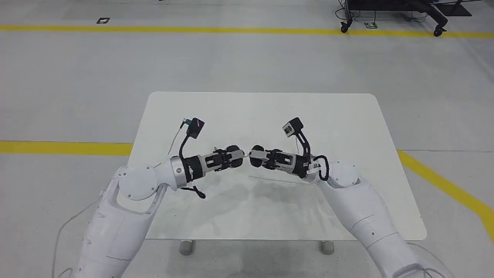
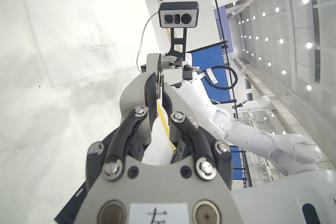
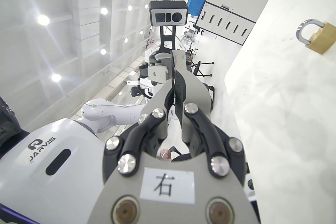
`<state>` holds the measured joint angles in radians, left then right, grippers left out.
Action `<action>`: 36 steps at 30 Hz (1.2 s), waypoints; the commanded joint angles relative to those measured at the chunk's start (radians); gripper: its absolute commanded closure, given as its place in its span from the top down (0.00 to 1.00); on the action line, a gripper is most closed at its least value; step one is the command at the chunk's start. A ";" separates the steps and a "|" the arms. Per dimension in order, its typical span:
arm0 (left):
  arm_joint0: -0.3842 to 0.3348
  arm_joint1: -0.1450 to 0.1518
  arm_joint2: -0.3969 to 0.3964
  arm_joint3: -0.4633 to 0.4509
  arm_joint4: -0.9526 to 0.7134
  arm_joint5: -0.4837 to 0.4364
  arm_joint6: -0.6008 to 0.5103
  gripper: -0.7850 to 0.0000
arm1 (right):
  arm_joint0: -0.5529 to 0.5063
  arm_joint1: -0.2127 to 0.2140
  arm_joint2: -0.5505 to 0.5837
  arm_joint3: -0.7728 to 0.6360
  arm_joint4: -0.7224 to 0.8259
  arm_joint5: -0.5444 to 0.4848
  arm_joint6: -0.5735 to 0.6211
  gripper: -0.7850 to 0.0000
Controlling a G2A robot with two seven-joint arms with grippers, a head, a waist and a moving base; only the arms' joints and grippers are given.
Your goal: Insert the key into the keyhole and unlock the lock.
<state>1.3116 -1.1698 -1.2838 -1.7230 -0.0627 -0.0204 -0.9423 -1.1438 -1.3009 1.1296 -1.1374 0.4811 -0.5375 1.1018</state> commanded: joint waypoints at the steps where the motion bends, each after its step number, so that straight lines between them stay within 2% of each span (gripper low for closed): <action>1: -0.001 0.003 -0.011 0.002 -0.007 -0.002 -0.005 1.00 | 0.000 0.004 0.013 0.007 -0.005 -0.009 -0.011 0.00; 3: -0.002 0.009 -0.023 -0.005 0.051 -0.001 0.002 1.00 | -0.003 0.011 0.041 0.016 -0.012 -0.024 -0.034 0.00; 6: 0.000 0.025 -0.015 -0.049 0.341 0.023 0.016 1.00 | -0.020 0.023 0.087 0.011 -0.025 -0.041 -0.063 0.00; 9: 0.013 0.030 0.010 -0.083 0.465 0.047 0.034 1.00 | -0.047 0.036 0.132 -0.012 -0.033 -0.046 -0.084 0.00; 14: 0.000 0.036 0.105 -0.097 0.804 0.080 0.049 1.00 | -0.086 0.052 0.176 -0.057 -0.038 -0.037 -0.088 0.00; 17: -0.023 0.030 0.174 -0.080 0.950 0.113 0.074 0.98 | -0.097 0.055 0.182 -0.072 -0.041 -0.031 -0.095 0.00; 25: -0.143 0.000 0.333 0.054 1.144 0.143 0.073 0.90 | -0.112 0.061 0.184 -0.104 -0.063 -0.027 -0.131 0.00; 32: -0.203 -0.023 0.400 0.144 1.252 0.202 0.061 0.90 | -0.113 0.062 0.184 -0.109 -0.067 -0.026 -0.136 0.00; 34: -0.210 -0.030 0.397 0.161 1.229 0.219 0.063 0.87 | -0.113 0.062 0.184 -0.109 -0.067 -0.026 -0.136 0.00; 36: -0.219 -0.035 0.391 0.174 1.208 0.235 0.066 0.74 | -0.113 0.062 0.184 -0.109 -0.067 -0.026 -0.136 0.00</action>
<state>1.0969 -1.2026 -0.8899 -1.5551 1.1549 0.2066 -0.8780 -1.2571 -1.2392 1.3133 -1.2465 0.4141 -0.5631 0.9656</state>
